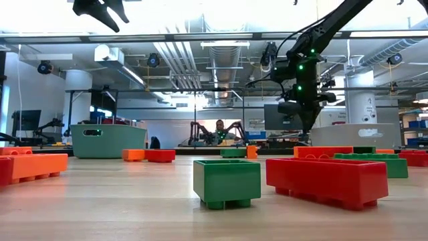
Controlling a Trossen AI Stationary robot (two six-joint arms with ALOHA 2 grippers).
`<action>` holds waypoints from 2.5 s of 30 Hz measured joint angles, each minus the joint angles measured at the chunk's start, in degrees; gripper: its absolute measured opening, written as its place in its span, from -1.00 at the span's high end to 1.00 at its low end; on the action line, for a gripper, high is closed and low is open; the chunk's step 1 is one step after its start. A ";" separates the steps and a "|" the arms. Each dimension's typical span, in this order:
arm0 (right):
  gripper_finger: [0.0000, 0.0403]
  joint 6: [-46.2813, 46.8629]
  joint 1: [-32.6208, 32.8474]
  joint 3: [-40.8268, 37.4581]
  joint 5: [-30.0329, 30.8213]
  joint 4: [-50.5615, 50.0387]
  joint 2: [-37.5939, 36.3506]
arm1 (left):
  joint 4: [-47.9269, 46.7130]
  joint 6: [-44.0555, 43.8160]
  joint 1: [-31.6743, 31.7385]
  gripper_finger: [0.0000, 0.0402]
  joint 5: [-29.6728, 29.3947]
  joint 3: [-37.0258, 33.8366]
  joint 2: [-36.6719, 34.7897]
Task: Sort blocks
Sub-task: Adjust the gray bin, then put the green game piece into the gray bin
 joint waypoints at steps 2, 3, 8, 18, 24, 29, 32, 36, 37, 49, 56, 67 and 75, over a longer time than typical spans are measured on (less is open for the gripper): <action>0.94 -0.83 -0.06 0.79 0.07 0.08 -0.43 | 0.00 0.00 0.00 -0.10 0.00 0.00 0.00; 0.94 -1.44 0.05 1.50 0.03 0.03 -1.03 | 0.00 0.00 0.00 -0.10 0.00 0.01 0.00; 0.94 -3.35 2.81 5.91 -1.05 -0.98 -7.18 | 0.13 0.31 0.00 -0.10 1.79 0.00 0.02; 0.94 -2.21 12.50 5.60 -24.50 -4.16 -23.44 | 5.90 6.44 -0.94 -0.10 20.28 0.02 3.85; 0.94 4.04 22.55 5.10 -25.64 -9.74 -31.18 | 6.26 10.10 -3.39 -0.10 21.28 0.00 7.94; 0.94 8.13 30.73 4.30 -25.65 -11.97 -34.42 | 8.02 12.91 -4.79 -0.10 21.57 0.00 10.46; 0.94 11.42 34.67 4.04 -25.64 -14.62 -34.74 | 9.04 13.55 -4.95 -0.10 21.66 0.00 11.41; 0.94 23.38 37.91 3.95 -25.61 -19.58 -33.44 | 9.72 13.21 -5.02 -0.10 21.54 0.00 12.01; 0.94 27.14 38.66 3.94 -25.58 -20.66 -32.96 | 9.77 13.00 -5.02 -0.10 21.30 0.00 12.09; 0.91 47.09 43.85 0.22 -21.55 -24.77 -21.26 | 9.67 12.44 -5.00 -0.10 19.50 0.00 12.26; 0.52 51.25 42.26 -5.44 -19.71 -24.95 -14.21 | 8.56 13.38 -5.00 -0.10 19.47 0.00 12.26; -0.16 61.41 42.15 -17.41 -22.56 -7.57 -14.97 | 4.46 14.47 -5.00 -0.10 19.43 0.00 12.26; -0.26 64.64 42.15 -22.45 -22.23 -0.03 -13.64 | 4.46 16.55 -5.00 -0.10 19.41 0.00 12.26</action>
